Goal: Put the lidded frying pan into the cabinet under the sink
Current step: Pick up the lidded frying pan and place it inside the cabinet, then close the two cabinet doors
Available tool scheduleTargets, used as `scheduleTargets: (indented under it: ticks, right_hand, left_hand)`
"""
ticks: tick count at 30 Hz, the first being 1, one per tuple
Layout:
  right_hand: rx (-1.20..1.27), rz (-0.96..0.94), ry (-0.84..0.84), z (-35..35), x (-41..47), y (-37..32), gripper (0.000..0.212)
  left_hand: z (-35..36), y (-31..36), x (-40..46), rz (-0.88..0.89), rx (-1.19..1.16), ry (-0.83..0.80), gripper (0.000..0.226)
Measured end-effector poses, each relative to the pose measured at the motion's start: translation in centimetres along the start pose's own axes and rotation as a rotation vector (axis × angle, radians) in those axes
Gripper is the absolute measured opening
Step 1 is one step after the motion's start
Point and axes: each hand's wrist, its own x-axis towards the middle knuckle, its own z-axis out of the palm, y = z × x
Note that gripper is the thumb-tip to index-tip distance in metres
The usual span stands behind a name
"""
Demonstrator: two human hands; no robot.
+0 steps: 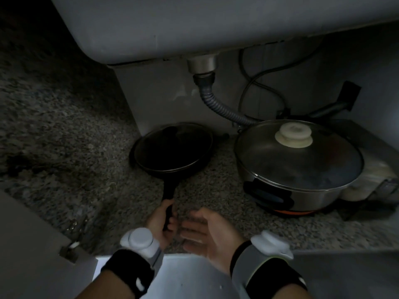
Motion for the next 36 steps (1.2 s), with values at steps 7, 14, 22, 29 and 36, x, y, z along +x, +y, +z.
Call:
scheduleTargets:
  ticks: [7, 14, 22, 29, 36]
  right_hand:
    - [-0.096, 0.117, 0.152, -1.8, -2.5, 3.0, 0.033]
    - [-0.309, 0.122, 0.197, -1.2, -11.0, 2.5, 0.024]
    - [-0.472, 0.084, 0.406, 0.2, -29.5, 0.8, 0.024]
    - [-0.691, 0.014, 0.533, 1.0, -46.0, -8.8, 0.035]
    - [-0.991, -0.189, 0.837, 1.3, -58.5, -19.0, 0.051]
  left_hand:
    - [-0.3, -5.6, -9.4, -0.142, 0.276, 0.024, 0.023]
    - [1.0, -6.2, -19.0, -0.139, 0.477, 0.029, 0.026]
    - [3.3, -3.4, -34.4, -0.331, 0.519, -0.073, 0.028]
    - [9.5, 2.2, -46.1, -0.423, 0.615, -0.136, 0.037]
    - [15.2, 9.9, -52.9, -0.333, 0.706, -0.159, 0.026]
